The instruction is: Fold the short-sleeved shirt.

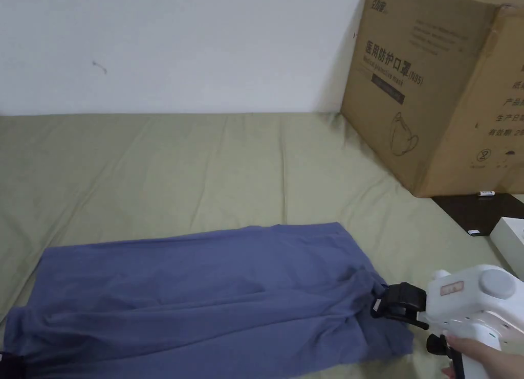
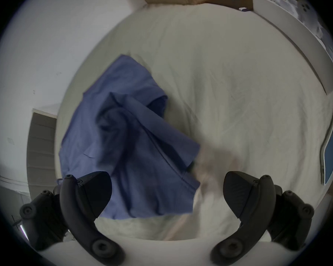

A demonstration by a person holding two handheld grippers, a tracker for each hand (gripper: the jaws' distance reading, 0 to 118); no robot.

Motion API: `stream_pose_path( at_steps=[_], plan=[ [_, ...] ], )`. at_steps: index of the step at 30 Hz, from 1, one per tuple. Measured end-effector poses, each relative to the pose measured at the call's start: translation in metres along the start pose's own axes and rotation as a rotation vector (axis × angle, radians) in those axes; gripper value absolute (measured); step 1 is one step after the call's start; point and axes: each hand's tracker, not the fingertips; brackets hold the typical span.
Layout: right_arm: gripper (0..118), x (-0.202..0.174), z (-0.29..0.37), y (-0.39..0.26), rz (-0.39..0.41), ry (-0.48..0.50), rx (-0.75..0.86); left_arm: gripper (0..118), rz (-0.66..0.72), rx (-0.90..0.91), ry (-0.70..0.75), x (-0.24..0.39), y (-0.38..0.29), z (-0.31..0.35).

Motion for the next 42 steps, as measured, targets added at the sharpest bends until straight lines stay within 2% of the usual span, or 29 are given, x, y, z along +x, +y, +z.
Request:
stream_pose_path(
  at_steps=[2,3,4,5,6,7,8,9,10,13,15,16,18,19,22,26,28,29,32,35,36,37,39,40,42],
  plan=[
    [110,0.008,-0.016,0.018,0.04,-0.006,-0.054,3,-0.001,-0.015,0.004,0.002,-0.001,-0.003],
    [95,0.004,-0.016,0.016,0.067,-0.03,-0.049,3,-0.007,-0.021,0.009,0.003,-0.002,-0.004],
    [76,0.0,-0.012,0.013,0.107,-0.111,-0.011,3,-0.015,-0.025,0.013,0.002,-0.001,-0.007],
    [49,-0.005,-0.009,0.01,0.148,-0.205,0.011,3,-0.025,-0.026,0.017,0.003,-0.002,-0.007],
    [24,-0.008,-0.009,0.008,0.201,-0.234,0.01,3,-0.037,-0.021,0.015,0.004,-0.004,-0.006],
    [12,-0.006,-0.007,0.007,0.219,-0.149,-0.006,3,-0.047,-0.019,0.016,0.006,-0.004,-0.004],
    [10,-0.005,-0.005,0.006,0.228,-0.089,-0.04,3,-0.052,-0.017,0.022,0.004,-0.003,-0.006],
    [6,-0.008,-0.001,0.004,0.246,-0.075,-0.063,3,-0.05,-0.014,0.018,0.004,-0.004,-0.004],
    [6,-0.008,0.004,0.001,0.257,-0.129,-0.036,3,-0.046,-0.007,0.015,0.003,-0.004,0.0],
    [4,-0.014,0.029,-0.001,0.313,-0.126,0.044,3,-0.015,0.027,-0.01,-0.002,0.0,0.016],
    [4,-0.029,0.058,-0.02,0.327,-0.12,0.058,3,-0.043,0.039,-0.009,-0.004,0.004,0.032],
    [4,-0.031,0.068,-0.026,0.359,-0.133,0.059,3,-0.086,0.039,0.016,-0.005,0.006,0.039],
    [4,-0.036,0.09,-0.044,0.472,-0.195,0.06,3,-0.154,0.012,0.047,-0.006,0.001,0.055],
    [4,-0.035,0.099,-0.055,0.498,-0.208,0.057,3,-0.168,-0.007,0.04,-0.009,-0.004,0.062],
    [4,-0.019,0.121,-0.086,0.475,-0.193,0.032,3,-0.145,-0.09,-0.029,-0.019,-0.029,0.082],
    [4,-0.004,0.121,-0.14,0.459,-0.193,-0.006,3,-0.184,-0.14,-0.032,-0.024,-0.079,0.089],
    [4,-0.002,0.101,-0.157,0.479,-0.21,-0.023,4,-0.153,-0.174,-0.051,-0.029,-0.096,0.071],
    [4,-0.001,0.09,-0.165,0.509,-0.246,-0.042,4,-0.099,-0.215,-0.068,-0.033,-0.103,0.06],
    [5,0.004,0.066,-0.161,0.534,-0.281,-0.025,4,0.027,-0.263,-0.138,-0.043,-0.114,0.038],
    [9,0.01,0.067,-0.153,0.489,-0.267,-0.017,5,0.105,-0.224,-0.177,-0.053,-0.108,0.046],
    [20,0.01,0.07,-0.151,0.474,-0.265,-0.007,12,0.089,-0.218,-0.167,-0.055,-0.107,0.049],
    [40,0.01,0.073,-0.15,0.447,-0.265,0.013,34,0.079,-0.197,-0.168,-0.055,-0.107,0.054],
    [106,0.012,0.087,-0.145,0.389,-0.224,0.047,118,0.027,-0.15,-0.144,-0.053,-0.105,0.063],
    [110,0.01,0.092,-0.144,0.36,-0.248,0.049,114,0.004,-0.13,-0.134,-0.054,-0.105,0.066],
    [110,0.002,0.115,-0.146,0.328,-0.149,0.133,110,-0.003,-0.014,-0.144,-0.051,-0.096,0.095]
  ],
)
